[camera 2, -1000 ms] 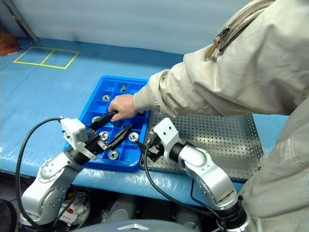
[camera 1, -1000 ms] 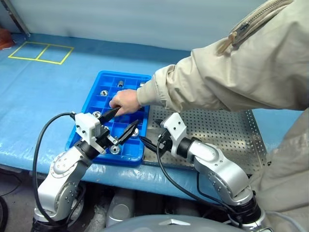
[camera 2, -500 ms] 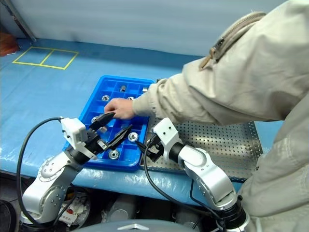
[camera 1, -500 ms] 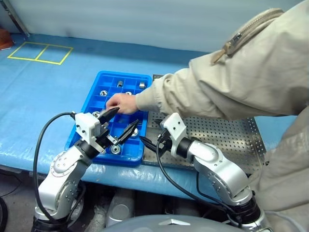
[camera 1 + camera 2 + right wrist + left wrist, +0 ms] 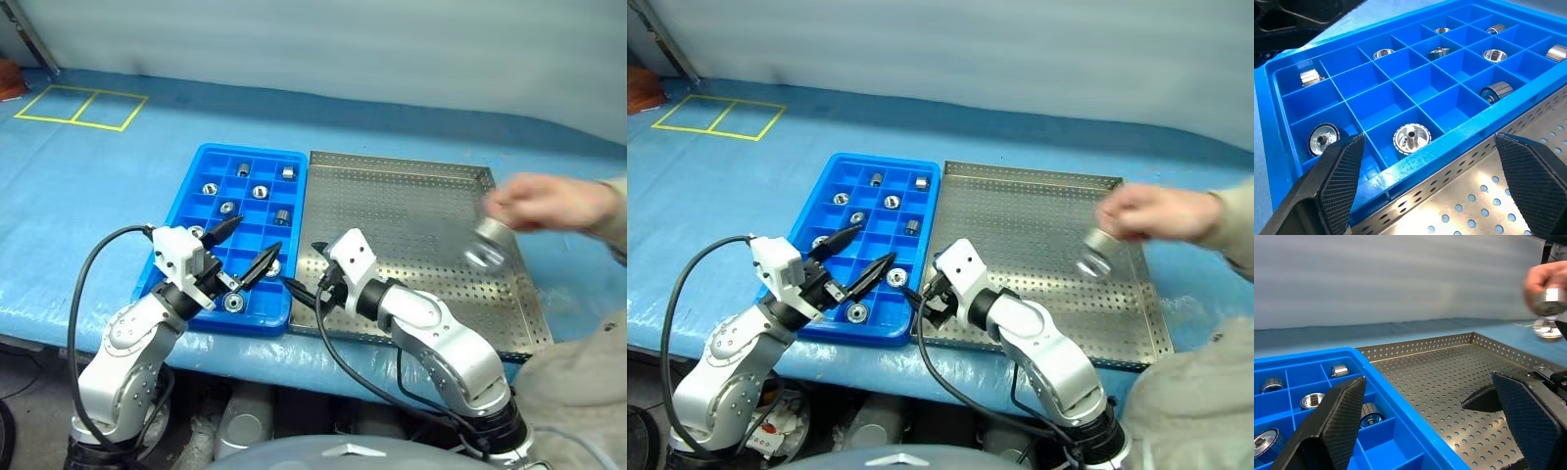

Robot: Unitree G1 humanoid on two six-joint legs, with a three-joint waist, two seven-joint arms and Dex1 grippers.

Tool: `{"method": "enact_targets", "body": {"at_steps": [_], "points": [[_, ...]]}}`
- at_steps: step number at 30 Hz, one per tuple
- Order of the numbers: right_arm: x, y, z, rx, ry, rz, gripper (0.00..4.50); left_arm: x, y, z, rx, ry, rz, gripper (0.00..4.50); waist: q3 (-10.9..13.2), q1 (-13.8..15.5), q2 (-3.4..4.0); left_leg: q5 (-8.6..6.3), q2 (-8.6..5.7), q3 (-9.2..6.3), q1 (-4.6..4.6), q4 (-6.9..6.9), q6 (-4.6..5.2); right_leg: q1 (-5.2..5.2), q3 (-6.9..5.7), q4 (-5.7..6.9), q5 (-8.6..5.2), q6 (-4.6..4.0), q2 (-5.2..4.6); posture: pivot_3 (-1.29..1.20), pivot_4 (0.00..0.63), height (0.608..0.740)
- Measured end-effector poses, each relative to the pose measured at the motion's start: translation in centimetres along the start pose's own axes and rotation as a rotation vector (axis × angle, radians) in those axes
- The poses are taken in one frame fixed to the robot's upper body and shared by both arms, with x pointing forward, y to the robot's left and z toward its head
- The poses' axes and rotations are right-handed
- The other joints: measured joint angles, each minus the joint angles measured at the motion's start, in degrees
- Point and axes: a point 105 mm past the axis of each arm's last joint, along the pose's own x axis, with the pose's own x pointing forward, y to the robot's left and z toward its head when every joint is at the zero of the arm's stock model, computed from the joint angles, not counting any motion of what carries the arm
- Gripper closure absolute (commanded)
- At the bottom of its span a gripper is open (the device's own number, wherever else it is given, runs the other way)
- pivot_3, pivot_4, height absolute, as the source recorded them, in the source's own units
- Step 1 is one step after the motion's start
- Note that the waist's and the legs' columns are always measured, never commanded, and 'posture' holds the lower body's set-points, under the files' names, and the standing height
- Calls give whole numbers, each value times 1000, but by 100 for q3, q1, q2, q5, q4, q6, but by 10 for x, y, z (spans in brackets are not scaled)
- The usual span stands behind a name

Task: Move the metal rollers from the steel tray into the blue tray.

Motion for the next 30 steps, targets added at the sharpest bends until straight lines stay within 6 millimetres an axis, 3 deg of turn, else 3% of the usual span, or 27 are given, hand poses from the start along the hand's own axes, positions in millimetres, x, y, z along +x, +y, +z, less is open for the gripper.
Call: {"method": "enact_targets", "body": {"at_steps": [30], "points": [[4, 6, 2, 10, -12, 2, 32, -4, -4, -4, -2, 20, -35, 0, 0, -29, 0, 0, 0, 0, 2, 1, 0, 1, 1, 1, 0, -1, 0, 290, 150, 740]]}}
